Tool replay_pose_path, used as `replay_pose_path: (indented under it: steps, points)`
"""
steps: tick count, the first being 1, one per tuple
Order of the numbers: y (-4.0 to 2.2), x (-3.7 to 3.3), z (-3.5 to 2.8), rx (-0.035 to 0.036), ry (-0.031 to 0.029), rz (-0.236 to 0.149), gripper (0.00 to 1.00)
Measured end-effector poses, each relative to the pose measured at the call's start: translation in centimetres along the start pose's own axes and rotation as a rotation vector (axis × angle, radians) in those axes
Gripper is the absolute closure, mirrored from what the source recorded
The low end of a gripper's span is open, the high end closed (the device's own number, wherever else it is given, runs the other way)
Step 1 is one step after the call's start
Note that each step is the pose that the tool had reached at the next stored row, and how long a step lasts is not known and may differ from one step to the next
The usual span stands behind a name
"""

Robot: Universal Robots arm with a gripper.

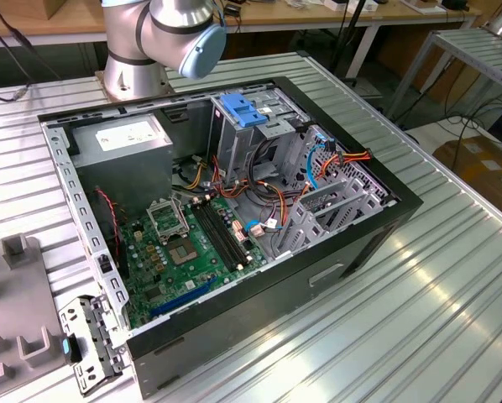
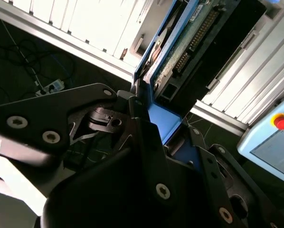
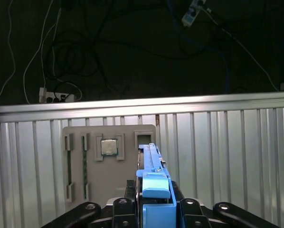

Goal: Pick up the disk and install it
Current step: 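Pick up the disk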

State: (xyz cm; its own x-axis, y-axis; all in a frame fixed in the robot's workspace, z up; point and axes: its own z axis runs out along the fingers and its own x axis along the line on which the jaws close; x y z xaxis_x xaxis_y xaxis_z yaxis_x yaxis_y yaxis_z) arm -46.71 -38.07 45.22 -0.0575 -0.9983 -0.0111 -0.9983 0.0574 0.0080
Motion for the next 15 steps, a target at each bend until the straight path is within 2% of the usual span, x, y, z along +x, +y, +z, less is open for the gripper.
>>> replay_pose_path:
  steps: [8, 10, 15]
  points:
    - [0.02, -0.02, -2.00, 0.0001, 0.0000, 0.000, 0.63]
    - [0.02, -0.03, -2.31, -0.0001, 0.0001, 0.000, 0.63]
    - [0.02, -0.03, -2.41, 0.0000, 0.0000, 0.000, 0.63]
